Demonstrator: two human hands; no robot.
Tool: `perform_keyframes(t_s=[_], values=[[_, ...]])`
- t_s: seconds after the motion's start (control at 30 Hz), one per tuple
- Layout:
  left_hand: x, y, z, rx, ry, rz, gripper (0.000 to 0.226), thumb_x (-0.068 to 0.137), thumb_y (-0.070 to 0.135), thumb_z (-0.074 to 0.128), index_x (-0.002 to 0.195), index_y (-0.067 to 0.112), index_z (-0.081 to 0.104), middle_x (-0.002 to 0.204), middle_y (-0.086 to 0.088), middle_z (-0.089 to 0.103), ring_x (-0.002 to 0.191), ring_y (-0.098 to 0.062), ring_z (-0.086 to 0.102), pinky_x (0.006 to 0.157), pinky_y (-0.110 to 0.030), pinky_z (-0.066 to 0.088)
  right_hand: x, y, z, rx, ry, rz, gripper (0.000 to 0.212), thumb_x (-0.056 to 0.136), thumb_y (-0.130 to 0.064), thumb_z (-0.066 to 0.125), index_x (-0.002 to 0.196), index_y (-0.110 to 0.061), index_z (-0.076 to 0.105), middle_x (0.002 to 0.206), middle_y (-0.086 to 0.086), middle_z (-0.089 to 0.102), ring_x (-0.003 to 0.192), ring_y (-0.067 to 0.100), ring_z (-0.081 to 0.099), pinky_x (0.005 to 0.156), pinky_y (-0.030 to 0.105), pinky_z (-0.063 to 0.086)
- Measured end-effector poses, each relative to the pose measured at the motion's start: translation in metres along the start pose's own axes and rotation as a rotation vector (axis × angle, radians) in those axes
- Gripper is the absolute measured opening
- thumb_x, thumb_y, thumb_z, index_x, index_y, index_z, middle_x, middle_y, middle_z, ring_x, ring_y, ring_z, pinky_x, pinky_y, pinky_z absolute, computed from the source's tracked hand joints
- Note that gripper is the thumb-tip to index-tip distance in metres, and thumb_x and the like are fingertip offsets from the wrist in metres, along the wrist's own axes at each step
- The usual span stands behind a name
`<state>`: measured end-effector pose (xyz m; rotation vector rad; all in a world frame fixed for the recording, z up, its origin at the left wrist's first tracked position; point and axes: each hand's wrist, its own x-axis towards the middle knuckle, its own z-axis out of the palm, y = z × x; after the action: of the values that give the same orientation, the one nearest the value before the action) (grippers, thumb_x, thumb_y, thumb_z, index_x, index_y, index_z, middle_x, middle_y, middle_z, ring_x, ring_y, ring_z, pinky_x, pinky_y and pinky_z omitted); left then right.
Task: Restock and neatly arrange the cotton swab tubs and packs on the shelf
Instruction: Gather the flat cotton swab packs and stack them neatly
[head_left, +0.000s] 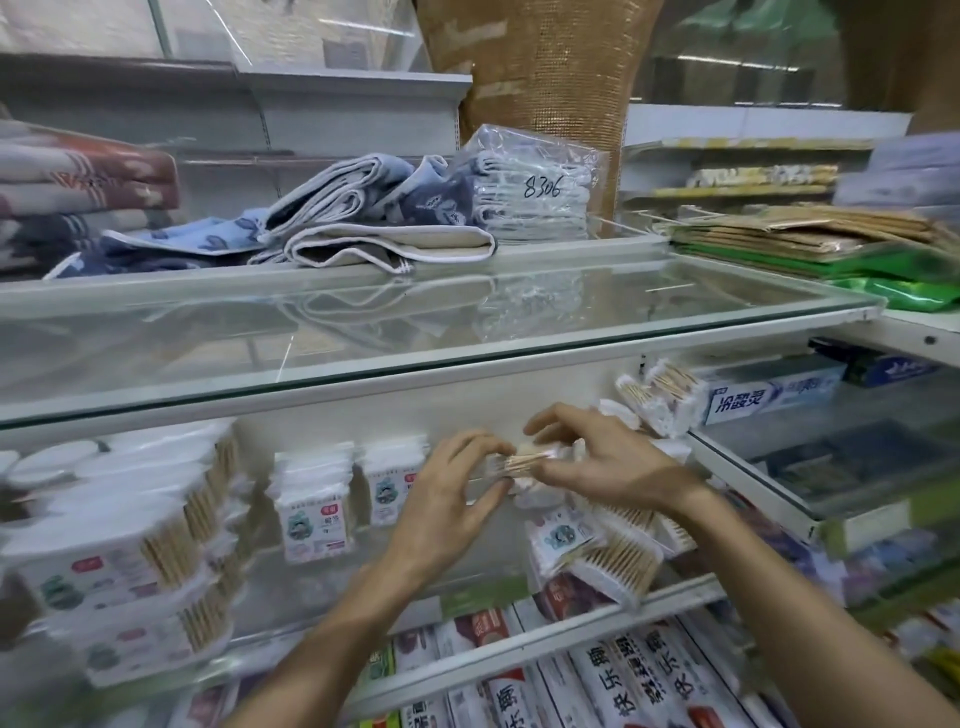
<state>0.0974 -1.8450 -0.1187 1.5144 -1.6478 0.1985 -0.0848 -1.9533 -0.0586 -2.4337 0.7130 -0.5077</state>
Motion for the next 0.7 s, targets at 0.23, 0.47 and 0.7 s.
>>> perform_keyframes(t_s=[0.23, 0.47, 0.7], values=[[-0.012, 0.001, -0.02, -0.394, 0.136, -0.396, 0.016, 0.093, 0.021, 0.067, 0.108, 0.015, 0.067, 0.099, 0.004, 0.071, 0.086, -0.004, 0.068, 0.072, -0.013, 0.052, 0.009, -0.012, 0.007, 0.39, 0.044, -0.013, 0.045, 0.085, -0.055, 0.066, 0.125, -0.034, 0.06, 0.119, -0.013, 0.067, 0.101, -0.003, 0.067, 0.08, 0.021, 0.055], [-0.036, -0.012, -0.03, -0.747, 0.172, -0.676, 0.025, 0.092, 0.024, 0.067, 0.113, 0.01, 0.068, 0.099, -0.007, 0.077, 0.09, -0.024, 0.075, 0.083, -0.033, 0.059, 0.035, -0.023, 0.041, 0.57, 0.082, 0.064, 0.026, 0.093, -0.029, 0.069, 0.113, -0.013, 0.067, 0.097, 0.003, 0.078, 0.085, 0.011, 0.072, 0.074, 0.029, 0.055], [-0.051, -0.01, -0.05, -0.613, 0.243, -0.635, 0.018, 0.094, 0.023, 0.066, 0.11, 0.015, 0.062, 0.096, -0.005, 0.073, 0.074, -0.009, 0.071, 0.066, -0.021, 0.055, 0.053, -0.037, 0.063, 0.634, 0.061, 0.002, 0.006, 0.093, -0.014, 0.068, 0.098, -0.012, 0.071, 0.09, 0.008, 0.078, 0.077, 0.011, 0.07, 0.07, 0.029, 0.058]])
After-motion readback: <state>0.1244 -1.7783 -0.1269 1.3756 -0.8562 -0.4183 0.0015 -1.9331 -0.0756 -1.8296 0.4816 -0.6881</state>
